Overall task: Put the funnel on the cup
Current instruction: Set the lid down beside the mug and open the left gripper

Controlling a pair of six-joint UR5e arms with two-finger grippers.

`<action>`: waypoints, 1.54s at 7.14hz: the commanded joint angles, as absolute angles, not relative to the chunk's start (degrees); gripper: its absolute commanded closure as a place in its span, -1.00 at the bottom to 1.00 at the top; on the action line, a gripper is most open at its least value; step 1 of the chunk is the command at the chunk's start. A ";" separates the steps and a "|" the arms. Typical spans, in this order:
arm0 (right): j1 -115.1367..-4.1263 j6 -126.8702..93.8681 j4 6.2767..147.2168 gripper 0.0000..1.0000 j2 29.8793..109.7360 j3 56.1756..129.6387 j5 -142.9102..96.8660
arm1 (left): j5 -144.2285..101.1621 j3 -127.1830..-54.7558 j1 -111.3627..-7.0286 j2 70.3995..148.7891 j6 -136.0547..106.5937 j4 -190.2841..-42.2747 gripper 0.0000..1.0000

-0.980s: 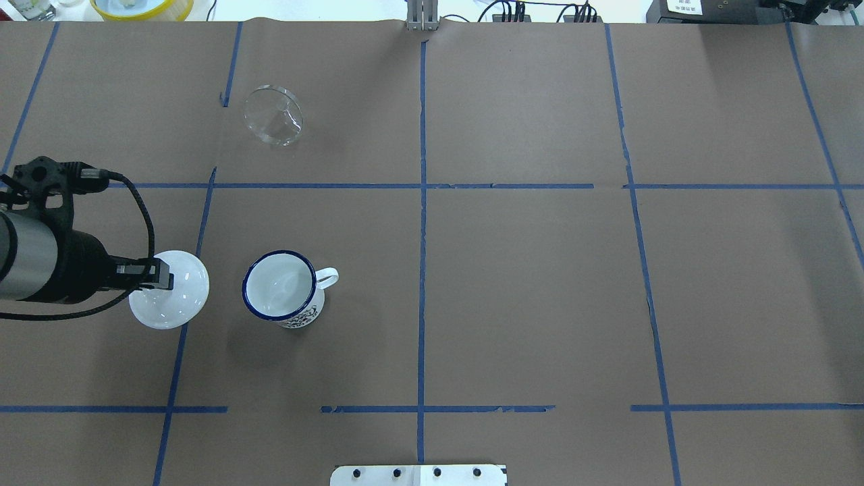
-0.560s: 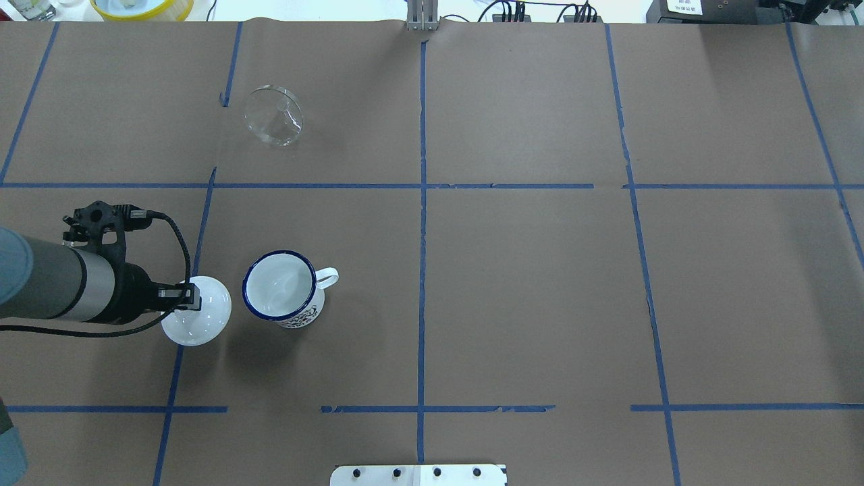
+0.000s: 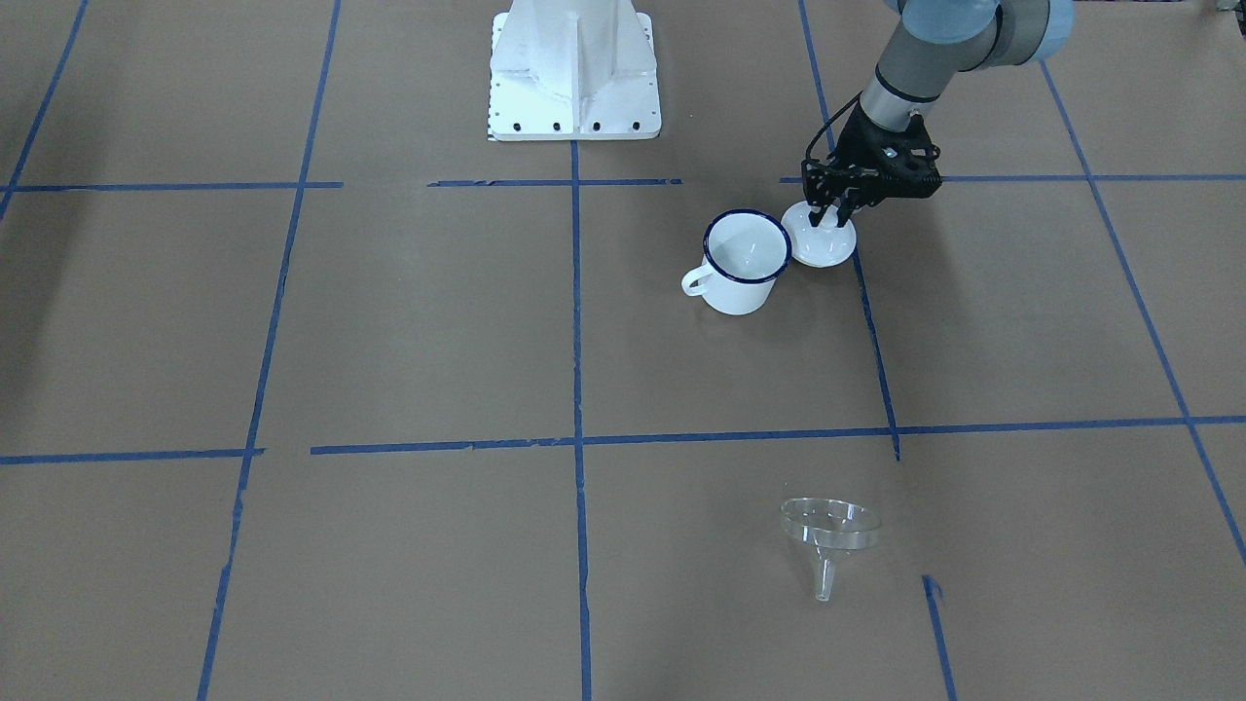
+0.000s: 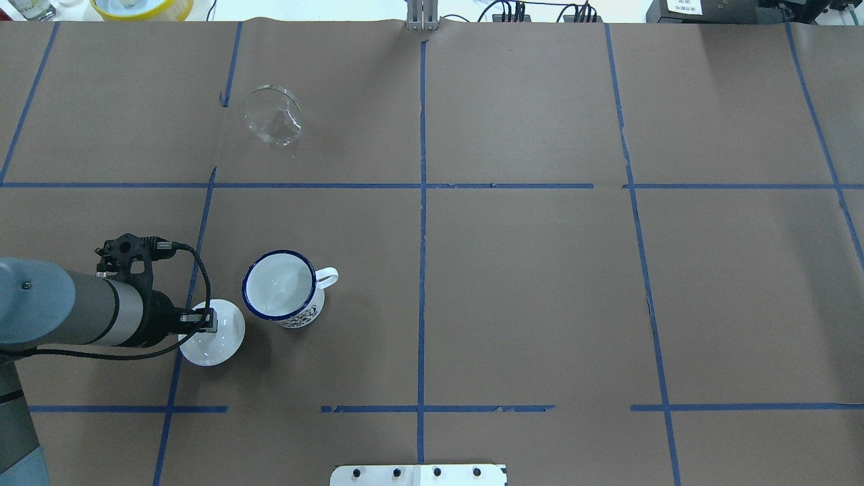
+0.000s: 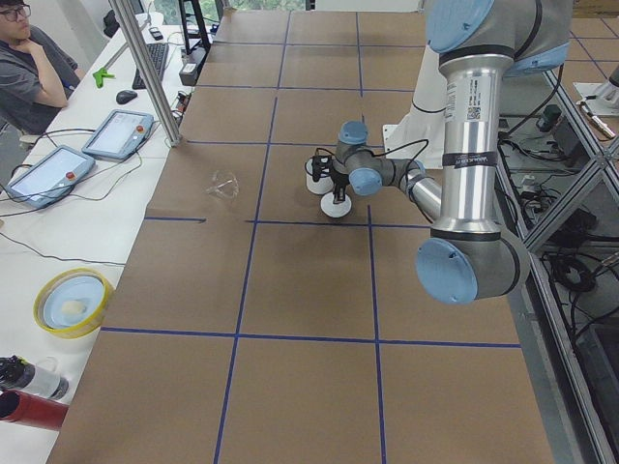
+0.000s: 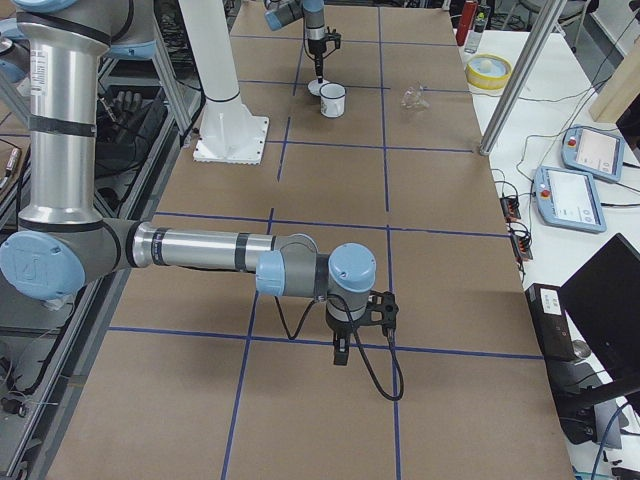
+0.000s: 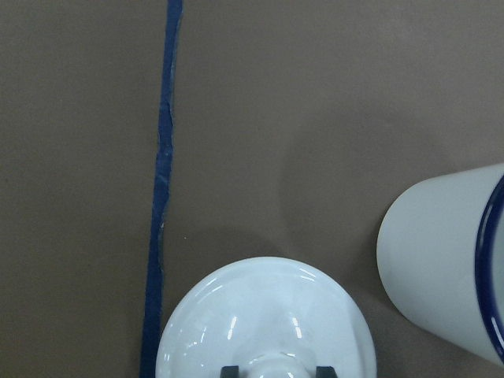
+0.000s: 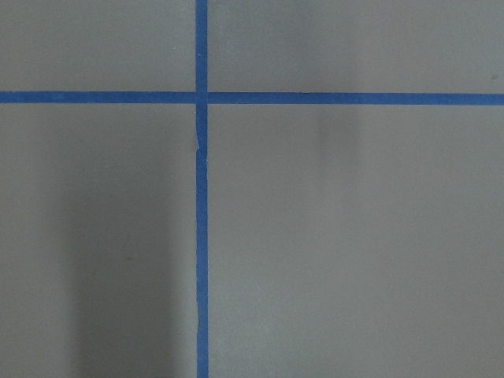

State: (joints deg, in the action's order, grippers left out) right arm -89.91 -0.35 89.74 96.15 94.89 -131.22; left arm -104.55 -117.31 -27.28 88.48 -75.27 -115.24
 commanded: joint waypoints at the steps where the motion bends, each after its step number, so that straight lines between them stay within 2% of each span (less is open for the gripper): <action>1: -89.91 -0.35 89.74 -1.00 96.15 94.92 -131.22 | -104.50 -116.81 -27.07 88.42 -75.32 -115.31 0.90; 3: -89.91 -0.35 89.74 -1.00 96.15 94.92 -131.22 | -104.59 -116.28 -26.98 88.51 -75.32 -115.31 0.53; 4: -89.91 -0.35 89.74 -1.00 96.15 94.83 -131.22 | -104.59 -116.19 -26.90 88.51 -75.32 -115.31 0.23; 5: -89.91 -0.35 89.74 -1.00 96.15 94.92 -131.22 | -104.50 -116.19 -26.89 88.51 -75.32 -115.31 -0.27; 7: -89.91 -0.35 89.74 -1.00 96.15 94.83 -131.22 | -104.50 -116.19 -26.98 88.59 -75.32 -115.31 -1.00; 8: -89.91 -0.35 89.74 -1.00 96.15 94.92 -131.22 | -104.50 -116.45 -27.16 88.59 -75.32 -115.31 -1.00; 10: -89.91 -0.35 89.74 -1.00 96.15 94.83 -131.22 | -104.94 -122.14 -31.88 88.50 -75.84 -115.23 -1.00; 11: -89.91 -0.35 89.74 -1.00 96.15 94.92 -131.22 | -104.94 -122.08 -35.04 91.29 -85.16 -115.40 -1.00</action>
